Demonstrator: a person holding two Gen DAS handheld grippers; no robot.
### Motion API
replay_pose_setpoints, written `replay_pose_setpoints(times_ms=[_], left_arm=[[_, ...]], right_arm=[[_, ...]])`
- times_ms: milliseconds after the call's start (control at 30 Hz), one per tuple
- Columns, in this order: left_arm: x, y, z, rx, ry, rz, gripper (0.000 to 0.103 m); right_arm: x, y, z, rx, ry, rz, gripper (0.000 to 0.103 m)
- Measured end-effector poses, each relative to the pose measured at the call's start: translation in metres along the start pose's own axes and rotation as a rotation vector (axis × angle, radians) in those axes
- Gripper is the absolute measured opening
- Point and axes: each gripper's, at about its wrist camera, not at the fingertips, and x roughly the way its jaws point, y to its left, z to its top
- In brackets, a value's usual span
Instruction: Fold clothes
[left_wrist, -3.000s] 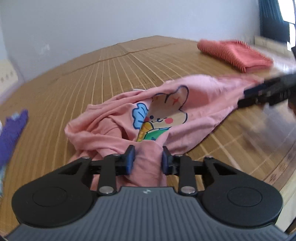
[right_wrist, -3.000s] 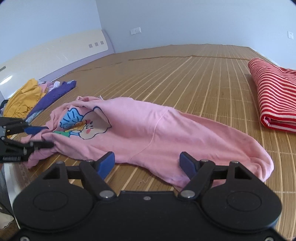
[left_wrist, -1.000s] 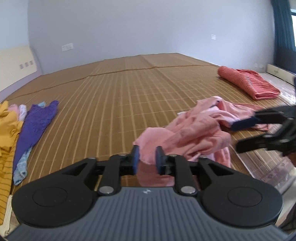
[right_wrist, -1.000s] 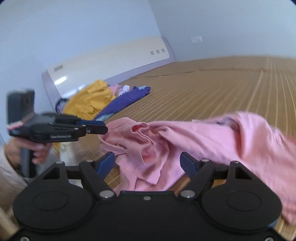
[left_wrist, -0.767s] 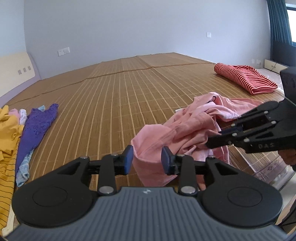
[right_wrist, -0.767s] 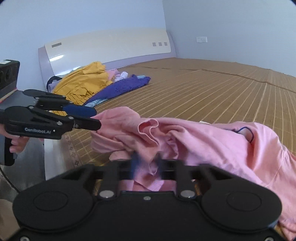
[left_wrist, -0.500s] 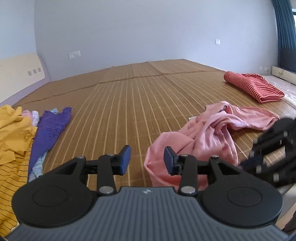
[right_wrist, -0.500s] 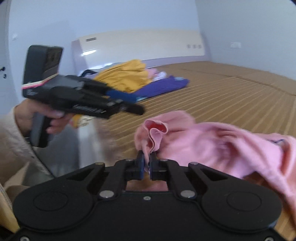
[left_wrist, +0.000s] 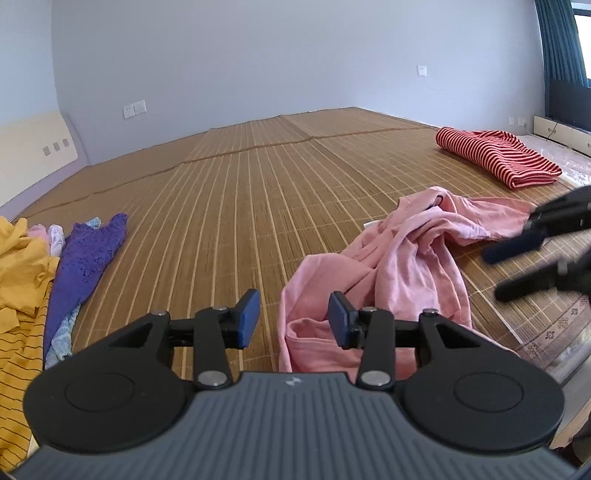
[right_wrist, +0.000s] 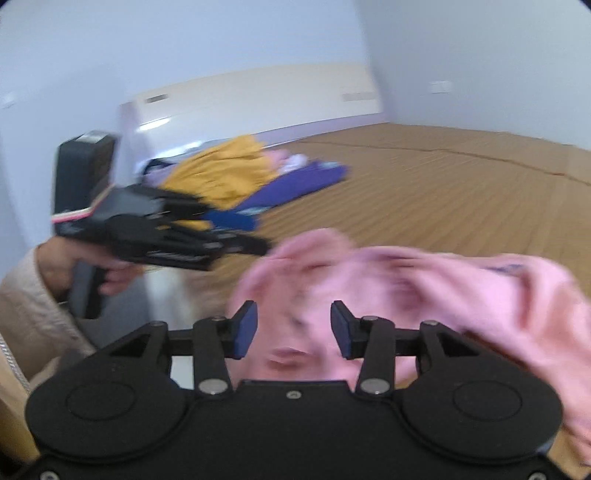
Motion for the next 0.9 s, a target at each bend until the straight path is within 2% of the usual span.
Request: replay_pose_setpoints(times_ms=[100, 200, 300, 367, 500, 533, 667, 733, 900], left_arm=[[0.009, 0.0, 0.004, 0.012, 0.002, -0.018, 0.047], [0.022, 0.001, 0.012, 0.035, 0.0, -0.055, 0.048], [0.037, 0.008, 0.021, 0.03, -0.001, -0.108, 0.048], [0.05, 0.014, 0.028, 0.016, 0.006, -0.138, 0.05], [0.076, 0.014, 0.029, 0.044, 0.02, -0.171, 0.056], [0.081, 0.013, 0.025, 0.046, 0.02, -0.178, 0.056], [0.093, 0.012, 0.008, 0.025, 0.021, -0.206, 0.056], [0.098, 0.014, 0.003, 0.001, 0.026, -0.239, 0.056], [0.106, 0.006, -0.008, 0.013, 0.032, -0.206, 0.062]], right_arm=[[-0.006, -0.018, -0.002, 0.011, 0.019, -0.145, 0.049], [0.002, -0.024, -0.003, -0.036, 0.064, -0.28, 0.049], [0.013, -0.022, 0.002, -0.04, 0.06, -0.292, 0.05], [0.024, -0.015, 0.011, -0.062, 0.032, -0.306, 0.057], [0.057, -0.004, 0.018, -0.165, 0.048, -0.366, 0.06], [0.065, -0.003, 0.018, -0.182, 0.059, -0.377, 0.058], [0.077, -0.002, 0.013, -0.202, 0.068, -0.45, 0.021], [0.072, -0.006, 0.01, -0.165, 0.044, -0.467, 0.014], [0.034, -0.016, 0.006, -0.043, -0.035, -0.501, 0.009]])
